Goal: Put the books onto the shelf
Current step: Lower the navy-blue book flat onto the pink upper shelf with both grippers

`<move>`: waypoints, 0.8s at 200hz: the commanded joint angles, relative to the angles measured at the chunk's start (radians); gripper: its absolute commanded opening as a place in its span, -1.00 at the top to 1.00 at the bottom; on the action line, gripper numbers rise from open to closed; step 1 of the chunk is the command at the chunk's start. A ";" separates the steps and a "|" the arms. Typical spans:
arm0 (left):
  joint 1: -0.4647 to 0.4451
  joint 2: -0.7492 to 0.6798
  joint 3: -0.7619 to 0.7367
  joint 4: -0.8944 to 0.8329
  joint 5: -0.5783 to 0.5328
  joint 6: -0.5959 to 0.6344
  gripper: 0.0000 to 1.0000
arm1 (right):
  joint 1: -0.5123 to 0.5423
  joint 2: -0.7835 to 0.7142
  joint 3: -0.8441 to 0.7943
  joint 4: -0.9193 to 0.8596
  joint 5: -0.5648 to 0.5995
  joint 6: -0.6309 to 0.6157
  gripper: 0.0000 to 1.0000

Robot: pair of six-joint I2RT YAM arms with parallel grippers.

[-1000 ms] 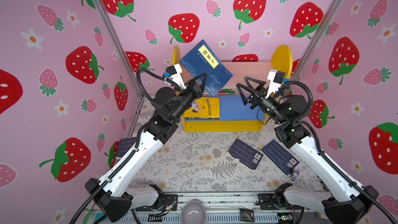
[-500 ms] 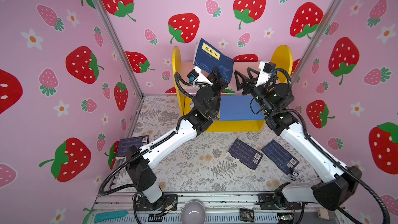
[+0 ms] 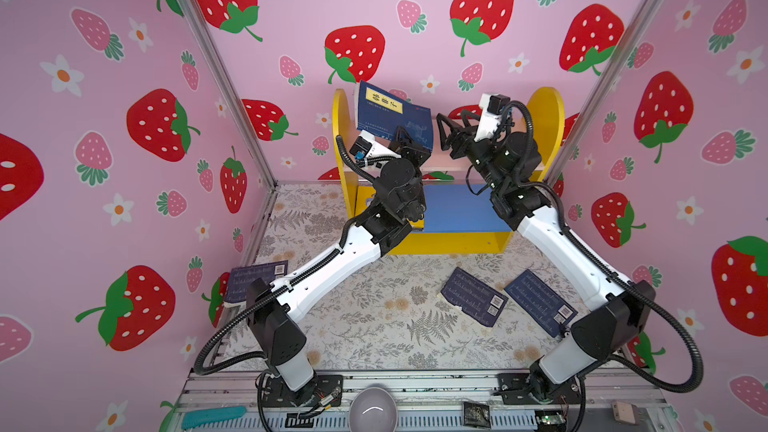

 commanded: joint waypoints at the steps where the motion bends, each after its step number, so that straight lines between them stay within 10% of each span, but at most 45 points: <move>1: 0.021 -0.021 -0.003 -0.045 -0.034 -0.126 0.91 | 0.005 0.020 0.035 -0.010 -0.071 0.018 -0.51; 160: 0.069 -0.080 -0.148 -0.128 0.035 -0.367 0.57 | 0.077 0.192 0.233 -0.223 -0.102 -0.052 -0.44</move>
